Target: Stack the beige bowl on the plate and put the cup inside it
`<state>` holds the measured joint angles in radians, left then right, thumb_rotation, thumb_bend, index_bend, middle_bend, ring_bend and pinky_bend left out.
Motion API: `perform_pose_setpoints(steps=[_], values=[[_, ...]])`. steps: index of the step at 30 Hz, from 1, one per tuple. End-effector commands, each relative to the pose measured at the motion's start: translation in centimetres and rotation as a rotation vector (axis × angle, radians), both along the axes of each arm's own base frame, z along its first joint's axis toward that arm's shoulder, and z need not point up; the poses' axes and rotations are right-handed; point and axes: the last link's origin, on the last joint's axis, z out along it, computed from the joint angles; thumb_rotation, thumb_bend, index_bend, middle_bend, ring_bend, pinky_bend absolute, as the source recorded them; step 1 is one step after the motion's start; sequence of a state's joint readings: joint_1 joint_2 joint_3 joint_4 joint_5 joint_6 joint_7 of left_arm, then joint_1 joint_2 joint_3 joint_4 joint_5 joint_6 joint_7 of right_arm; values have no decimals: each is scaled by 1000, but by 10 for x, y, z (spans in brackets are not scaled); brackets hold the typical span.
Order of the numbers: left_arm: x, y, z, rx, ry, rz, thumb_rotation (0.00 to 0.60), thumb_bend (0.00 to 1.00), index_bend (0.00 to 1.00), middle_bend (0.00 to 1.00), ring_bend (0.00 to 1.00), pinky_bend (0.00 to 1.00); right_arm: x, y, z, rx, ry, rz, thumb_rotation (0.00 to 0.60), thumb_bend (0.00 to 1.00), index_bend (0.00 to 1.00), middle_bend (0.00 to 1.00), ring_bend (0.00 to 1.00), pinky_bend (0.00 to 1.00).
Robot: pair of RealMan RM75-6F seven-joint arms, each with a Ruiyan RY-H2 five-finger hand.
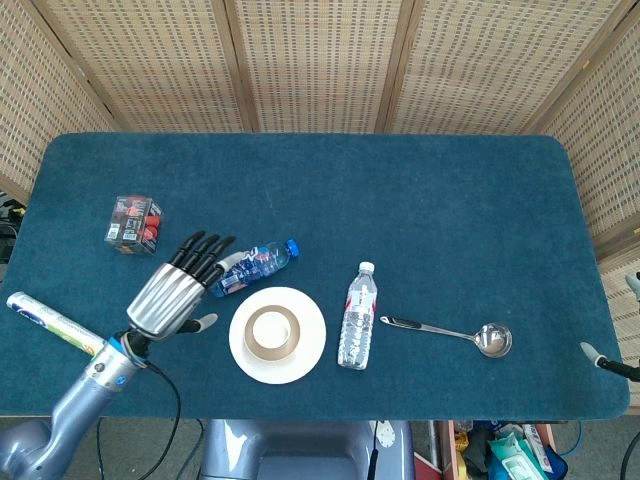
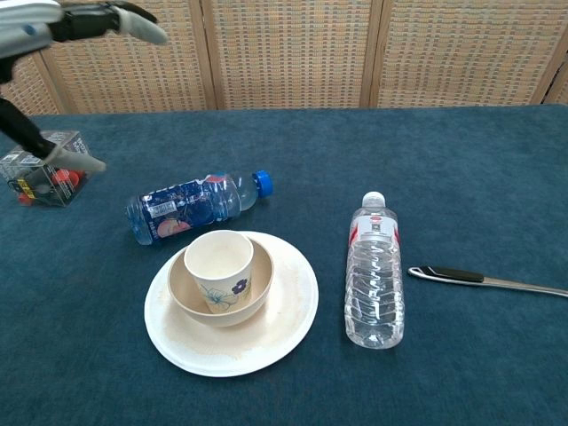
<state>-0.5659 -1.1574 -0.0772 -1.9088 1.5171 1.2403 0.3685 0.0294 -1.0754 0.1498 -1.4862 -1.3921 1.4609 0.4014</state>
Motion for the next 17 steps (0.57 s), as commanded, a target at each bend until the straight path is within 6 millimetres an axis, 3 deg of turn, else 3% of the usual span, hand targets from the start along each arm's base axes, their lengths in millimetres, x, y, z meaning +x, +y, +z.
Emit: perform_pose_setpoints(steps=[1, 9, 14, 17], values=[[-33, -16, 23, 118, 69, 46, 600, 90, 14, 0, 0, 0, 2, -1, -2, 9, 12, 13, 600, 139, 9, 0, 0, 0], [-109, -73, 29, 243, 92, 266, 600, 86, 0, 0, 0, 0, 11, -3, -12, 29, 56, 47, 600, 139, 9, 0, 0, 0], [-145, -96, 23, 232, 52, 397, 600, 84, 0, 0, 0, 0, 19, -5, -20, 41, 107, 77, 600, 140, 9, 0, 0, 0], [-154, -97, 21, 223, 51, 400, 600, 70, 0, 0, 0, 0, 23, -6, -23, 44, 114, 86, 600, 140, 9, 0, 0, 0]])
